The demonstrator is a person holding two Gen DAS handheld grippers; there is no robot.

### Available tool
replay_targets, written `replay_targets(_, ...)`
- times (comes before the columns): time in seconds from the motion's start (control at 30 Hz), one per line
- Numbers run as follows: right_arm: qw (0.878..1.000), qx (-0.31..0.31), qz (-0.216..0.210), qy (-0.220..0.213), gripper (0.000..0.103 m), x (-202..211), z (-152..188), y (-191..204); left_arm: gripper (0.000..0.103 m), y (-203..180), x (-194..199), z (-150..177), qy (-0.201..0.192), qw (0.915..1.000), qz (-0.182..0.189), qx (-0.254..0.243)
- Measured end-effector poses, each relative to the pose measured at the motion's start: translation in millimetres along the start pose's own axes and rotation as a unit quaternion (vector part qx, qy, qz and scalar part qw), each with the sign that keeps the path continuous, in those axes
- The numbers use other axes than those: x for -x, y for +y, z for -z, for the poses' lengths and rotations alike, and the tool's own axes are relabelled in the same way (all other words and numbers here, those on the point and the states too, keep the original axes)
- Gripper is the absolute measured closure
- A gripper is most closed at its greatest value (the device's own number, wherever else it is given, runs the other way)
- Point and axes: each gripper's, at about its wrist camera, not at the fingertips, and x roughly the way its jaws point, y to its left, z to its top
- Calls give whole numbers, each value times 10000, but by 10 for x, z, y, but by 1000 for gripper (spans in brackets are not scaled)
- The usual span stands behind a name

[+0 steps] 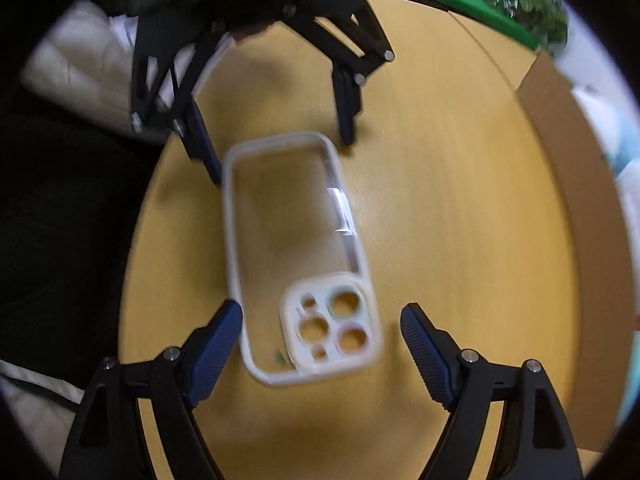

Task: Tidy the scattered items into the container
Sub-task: 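Close the left tool on the phone case's lens-hole end while the right tool grips its other end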

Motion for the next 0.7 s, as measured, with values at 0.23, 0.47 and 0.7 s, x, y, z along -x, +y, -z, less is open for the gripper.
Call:
replay_targets(0.23,9984,-458,196,-253,25,22,197,24,14,232,-54,-134,20,9995,-106,-283)
replay_targets(0.47,9958,-771,374,-335,25,102,278,-104,14,232,-104,-360,-157,9909,-119,-1329)
replay_targets(0.7,9987,-404,292,-81,25,180,293,-383,13,493,-221,-570,-153,9871,57,-1591)
